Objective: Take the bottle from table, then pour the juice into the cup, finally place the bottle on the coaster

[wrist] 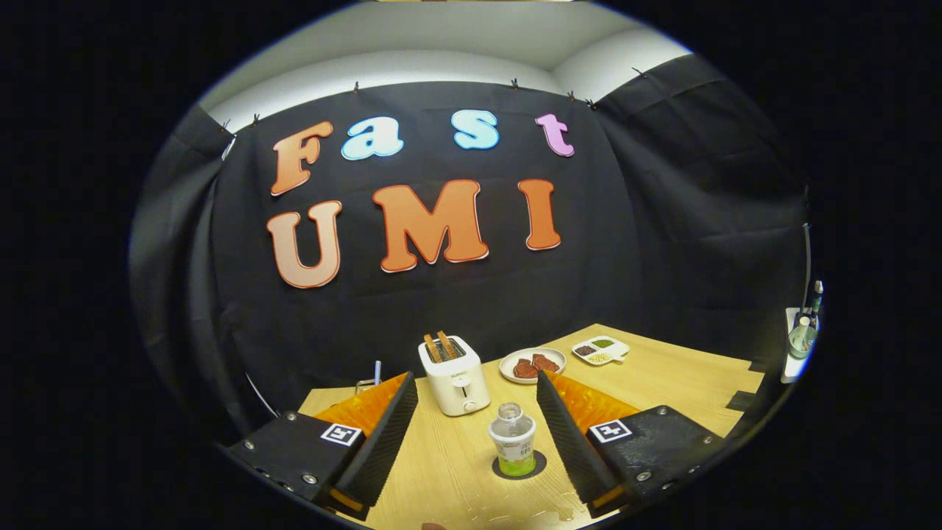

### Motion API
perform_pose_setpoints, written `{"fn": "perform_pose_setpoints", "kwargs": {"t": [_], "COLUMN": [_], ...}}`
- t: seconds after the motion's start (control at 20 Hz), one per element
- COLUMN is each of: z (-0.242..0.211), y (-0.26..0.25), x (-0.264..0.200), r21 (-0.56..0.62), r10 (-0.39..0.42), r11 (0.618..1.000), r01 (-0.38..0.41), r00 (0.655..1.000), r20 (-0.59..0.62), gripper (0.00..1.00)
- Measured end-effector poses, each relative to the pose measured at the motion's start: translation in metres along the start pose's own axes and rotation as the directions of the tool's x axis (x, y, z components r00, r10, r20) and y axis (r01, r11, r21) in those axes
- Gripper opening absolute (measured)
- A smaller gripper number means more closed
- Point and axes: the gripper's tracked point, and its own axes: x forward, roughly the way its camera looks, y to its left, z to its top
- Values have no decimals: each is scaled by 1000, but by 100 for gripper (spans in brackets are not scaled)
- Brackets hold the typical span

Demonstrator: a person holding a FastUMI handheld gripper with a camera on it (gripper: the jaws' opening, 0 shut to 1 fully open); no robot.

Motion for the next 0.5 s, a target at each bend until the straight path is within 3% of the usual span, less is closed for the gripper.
{"fn": "perform_pose_setpoints", "kwargs": {"t": [0.35,0.5], "z": [28,21], "y": [68,95], "x": [-65,-88], "r21": [3,-63], "r10": [157,215], "r11": [987,975], "r01": [-158,-212], "r00": [986,976], "r20": [47,38], "gripper": [97,97]}}
